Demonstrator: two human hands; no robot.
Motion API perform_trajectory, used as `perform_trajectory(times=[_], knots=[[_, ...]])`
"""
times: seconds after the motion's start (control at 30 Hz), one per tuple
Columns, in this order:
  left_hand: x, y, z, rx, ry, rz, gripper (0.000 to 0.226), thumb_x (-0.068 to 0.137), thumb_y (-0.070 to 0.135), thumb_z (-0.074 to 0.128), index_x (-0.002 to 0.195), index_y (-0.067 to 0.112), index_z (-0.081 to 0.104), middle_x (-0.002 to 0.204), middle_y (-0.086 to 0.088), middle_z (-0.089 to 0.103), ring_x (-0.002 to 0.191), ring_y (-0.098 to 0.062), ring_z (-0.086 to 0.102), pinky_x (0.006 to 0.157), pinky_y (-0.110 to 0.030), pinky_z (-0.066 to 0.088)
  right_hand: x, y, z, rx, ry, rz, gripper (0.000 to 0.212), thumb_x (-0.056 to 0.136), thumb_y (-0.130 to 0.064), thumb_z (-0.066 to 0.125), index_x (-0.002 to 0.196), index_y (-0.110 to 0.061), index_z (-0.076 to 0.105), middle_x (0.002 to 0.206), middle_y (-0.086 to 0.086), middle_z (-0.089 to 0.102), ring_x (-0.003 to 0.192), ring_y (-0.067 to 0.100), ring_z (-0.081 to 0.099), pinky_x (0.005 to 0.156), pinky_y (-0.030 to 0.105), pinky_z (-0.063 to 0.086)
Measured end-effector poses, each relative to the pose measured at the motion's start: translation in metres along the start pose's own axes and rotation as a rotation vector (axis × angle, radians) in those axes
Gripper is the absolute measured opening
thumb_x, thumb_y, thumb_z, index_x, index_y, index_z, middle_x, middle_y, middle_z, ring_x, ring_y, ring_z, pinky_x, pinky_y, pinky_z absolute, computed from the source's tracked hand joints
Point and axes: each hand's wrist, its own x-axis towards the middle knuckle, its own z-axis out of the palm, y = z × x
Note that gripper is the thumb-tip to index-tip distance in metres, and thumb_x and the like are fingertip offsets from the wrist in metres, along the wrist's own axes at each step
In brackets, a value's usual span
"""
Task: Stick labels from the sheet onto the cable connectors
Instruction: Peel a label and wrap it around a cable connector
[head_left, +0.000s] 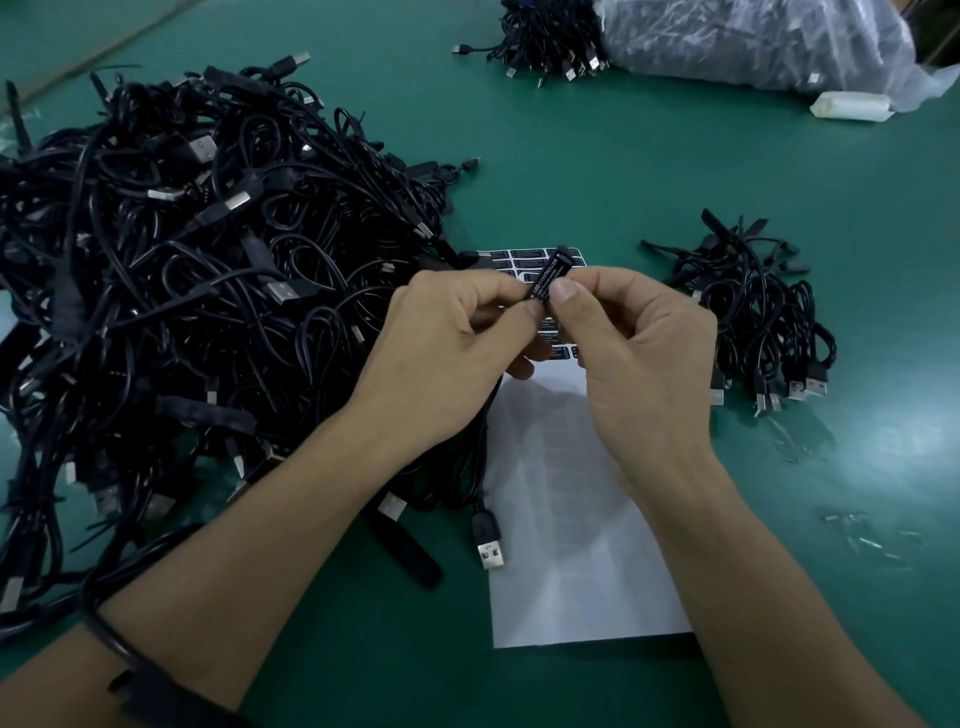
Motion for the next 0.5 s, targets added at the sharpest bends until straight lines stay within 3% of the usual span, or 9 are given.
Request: perform_trajectory(times=[0.13,0.5], knots=[[-0.0001,-0.0013,0.0005,0.009,-0.007,0.001,0.017,0.099,0.013,0.062,0.09,0.016,0.076,0.073,0.005,0.076,0.064,-0.014,0.074,0.064,-0.024,0.057,-0.0005,-0.0014,0.0011,-0.019,-0.005,-0.002,0.017,0.094,-0.005,0.065,0.081,-0.015,0.071,0.061,-0.015,0.066,0.054,-0.003,0.057,0.055,0.008,0.043],[0.0003,-0.0022,0.0007,0.014,-0.012,0.004,0.016,0.098,0.013,0.061,0.09,0.013,0.075,0.074,0.003,0.077,0.065,-0.016,0.074,0.07,-0.039,0.062,0.0,-0.0011,0.0023,0.01,0.002,0.037,0.017,0.093,-0.006,0.066,0.08,-0.014,0.072,0.062,-0.012,0.067,0.054,-0.002,0.056,0.057,0.012,0.045]])
